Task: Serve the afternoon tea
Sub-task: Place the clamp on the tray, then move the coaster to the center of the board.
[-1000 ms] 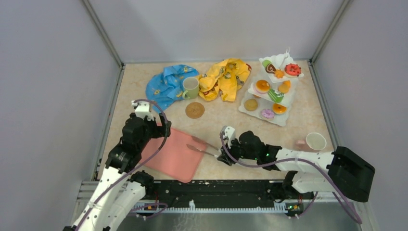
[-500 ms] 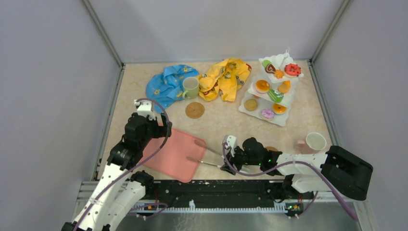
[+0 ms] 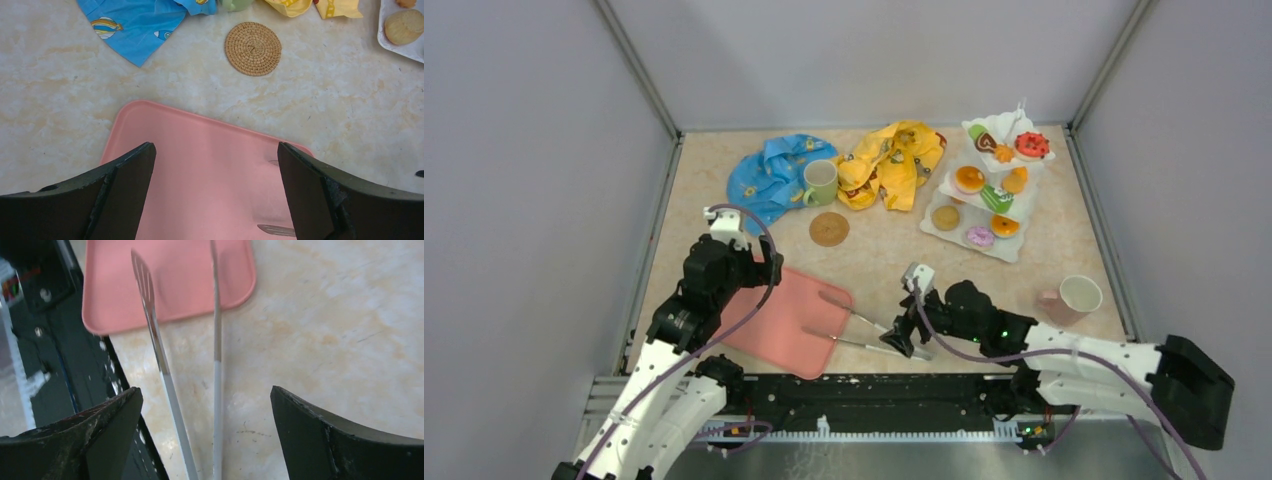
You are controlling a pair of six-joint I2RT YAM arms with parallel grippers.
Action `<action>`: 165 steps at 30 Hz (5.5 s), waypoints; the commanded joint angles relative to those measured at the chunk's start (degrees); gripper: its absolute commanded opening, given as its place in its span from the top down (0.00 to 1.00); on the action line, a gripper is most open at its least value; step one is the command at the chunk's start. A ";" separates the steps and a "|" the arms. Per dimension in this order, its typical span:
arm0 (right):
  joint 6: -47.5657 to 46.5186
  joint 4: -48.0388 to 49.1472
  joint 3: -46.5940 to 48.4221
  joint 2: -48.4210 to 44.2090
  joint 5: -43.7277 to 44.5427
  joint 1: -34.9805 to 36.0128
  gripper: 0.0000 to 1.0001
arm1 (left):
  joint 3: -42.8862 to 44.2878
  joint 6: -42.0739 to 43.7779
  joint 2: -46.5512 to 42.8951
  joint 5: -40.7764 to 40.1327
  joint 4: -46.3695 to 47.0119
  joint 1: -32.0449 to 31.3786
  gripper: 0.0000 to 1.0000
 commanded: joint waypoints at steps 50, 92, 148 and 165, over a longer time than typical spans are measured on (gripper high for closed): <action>68.81 -49.54 3.53 -7.98 45.21 -16.03 1.00 | 0.28 1.63 -3.30 7.95 3.62 -0.10 0.01; 25.00 -10.56 12.68 11.50 36.57 -19.70 0.79 | 2.55 -10.79 20.34 19.15 19.99 -1.04 0.35; 13.40 -37.66 17.50 -35.31 14.16 -19.40 0.01 | 8.62 -11.42 63.92 5.49 46.83 -24.88 0.62; 14.72 -39.38 18.09 -35.20 16.43 -19.37 0.01 | 21.32 -9.07 66.56 7.87 41.41 -27.11 0.47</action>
